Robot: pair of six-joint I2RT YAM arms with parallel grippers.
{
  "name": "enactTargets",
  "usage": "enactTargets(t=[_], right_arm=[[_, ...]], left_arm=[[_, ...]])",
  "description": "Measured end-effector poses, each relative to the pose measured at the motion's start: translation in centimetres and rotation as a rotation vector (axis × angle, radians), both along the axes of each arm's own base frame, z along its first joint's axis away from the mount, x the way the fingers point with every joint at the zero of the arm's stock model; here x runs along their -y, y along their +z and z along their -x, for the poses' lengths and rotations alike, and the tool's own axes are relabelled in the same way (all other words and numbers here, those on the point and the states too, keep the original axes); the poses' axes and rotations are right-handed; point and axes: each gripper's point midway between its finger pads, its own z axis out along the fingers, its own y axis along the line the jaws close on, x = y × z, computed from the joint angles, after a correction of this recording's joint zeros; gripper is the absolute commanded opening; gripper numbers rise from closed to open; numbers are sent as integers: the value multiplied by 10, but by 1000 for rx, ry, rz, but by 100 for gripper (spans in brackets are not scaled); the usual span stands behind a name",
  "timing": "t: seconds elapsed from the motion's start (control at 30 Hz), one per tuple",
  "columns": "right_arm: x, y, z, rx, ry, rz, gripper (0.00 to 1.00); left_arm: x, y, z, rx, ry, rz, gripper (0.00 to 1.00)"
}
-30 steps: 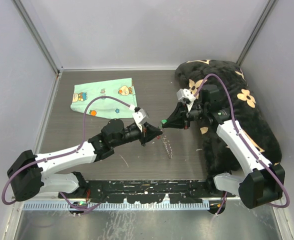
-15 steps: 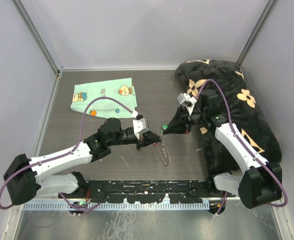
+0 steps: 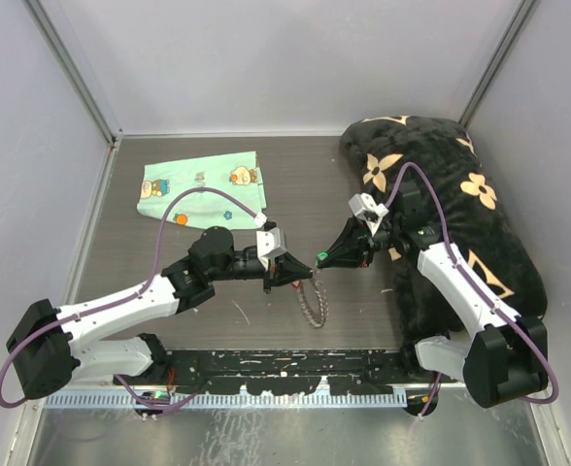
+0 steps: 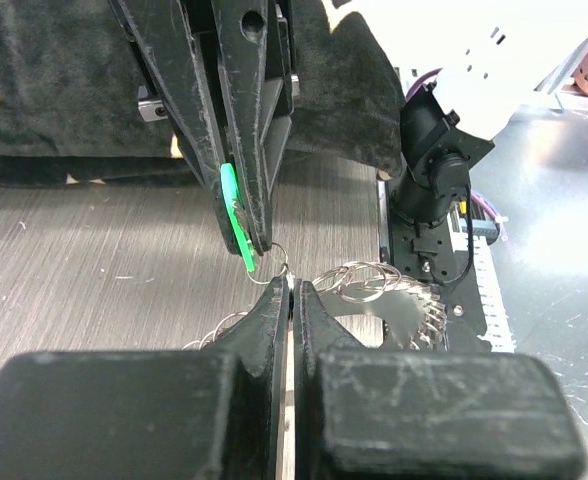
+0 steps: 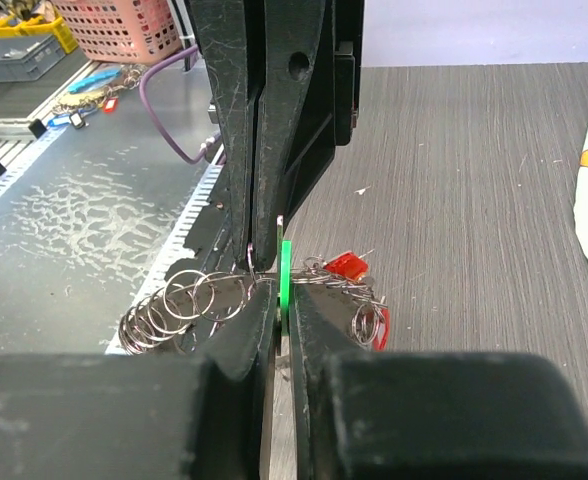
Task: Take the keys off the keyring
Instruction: Remove the key from the keyring.
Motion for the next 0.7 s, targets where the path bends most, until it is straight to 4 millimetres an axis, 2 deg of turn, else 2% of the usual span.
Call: enactTargets(t=[0.23,0.53,0.7], right_arm=[[0,0,1,2,1,-1,9],[-7,31,1,38,30,-10,9],[-10,31,4,37,48,-10,12]], left_arm=[[1,2,-1,-19,11,26,0],[3,6,0,-21,-24,39,0],[3,13,4,-16,-68,47,0]])
